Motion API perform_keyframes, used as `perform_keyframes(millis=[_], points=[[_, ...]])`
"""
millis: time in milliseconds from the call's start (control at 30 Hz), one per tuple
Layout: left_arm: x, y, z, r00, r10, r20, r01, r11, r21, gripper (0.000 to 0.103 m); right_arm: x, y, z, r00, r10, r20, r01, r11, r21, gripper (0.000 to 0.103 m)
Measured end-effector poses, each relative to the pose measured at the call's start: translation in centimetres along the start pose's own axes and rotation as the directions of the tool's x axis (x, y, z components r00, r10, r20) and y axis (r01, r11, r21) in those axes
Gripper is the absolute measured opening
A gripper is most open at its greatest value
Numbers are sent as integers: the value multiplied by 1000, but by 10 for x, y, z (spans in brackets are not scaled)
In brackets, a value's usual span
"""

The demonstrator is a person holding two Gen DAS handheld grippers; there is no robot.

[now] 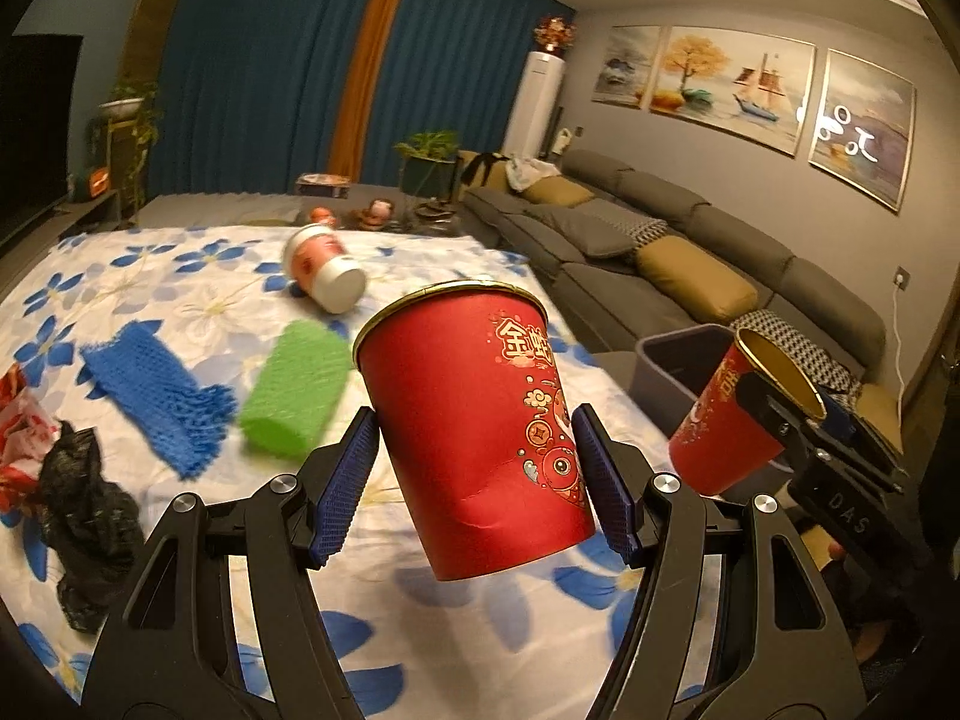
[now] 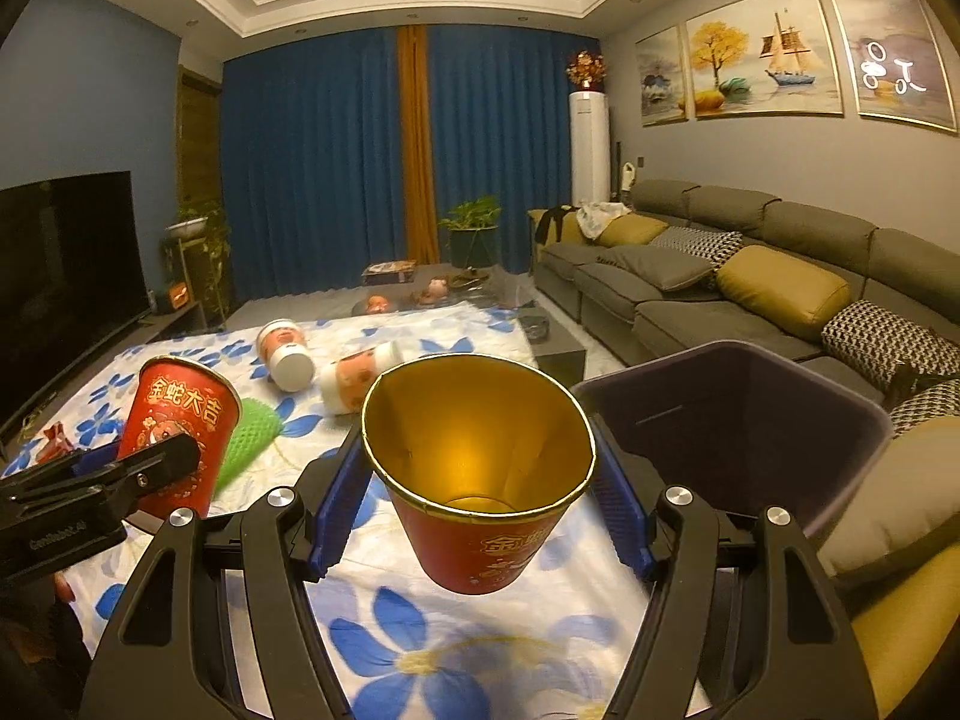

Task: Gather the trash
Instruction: 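Carry both red cups over the grey bin with both tools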

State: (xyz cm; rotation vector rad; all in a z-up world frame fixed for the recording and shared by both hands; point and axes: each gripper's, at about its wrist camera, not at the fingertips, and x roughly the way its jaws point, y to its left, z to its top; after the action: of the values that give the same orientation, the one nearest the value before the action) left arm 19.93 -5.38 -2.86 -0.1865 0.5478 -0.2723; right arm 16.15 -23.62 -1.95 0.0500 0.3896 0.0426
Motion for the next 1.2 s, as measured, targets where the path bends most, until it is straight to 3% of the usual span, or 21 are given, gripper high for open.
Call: perform_keyframes(millis=[600,833,1200], points=[[26,-96,23,991,-136,10,134,983,125,65,-11,-74,7,988,-146,49,143,988,53,68],[43,-132,33,979,-202,9,197,966,166,65,-7,-105,8,974,-219,55,213,972,98,68],[79,-167,39,956,-294,-16,292,937,191,65,9,-125,-1,965,-261,36,254,958,131,68]])
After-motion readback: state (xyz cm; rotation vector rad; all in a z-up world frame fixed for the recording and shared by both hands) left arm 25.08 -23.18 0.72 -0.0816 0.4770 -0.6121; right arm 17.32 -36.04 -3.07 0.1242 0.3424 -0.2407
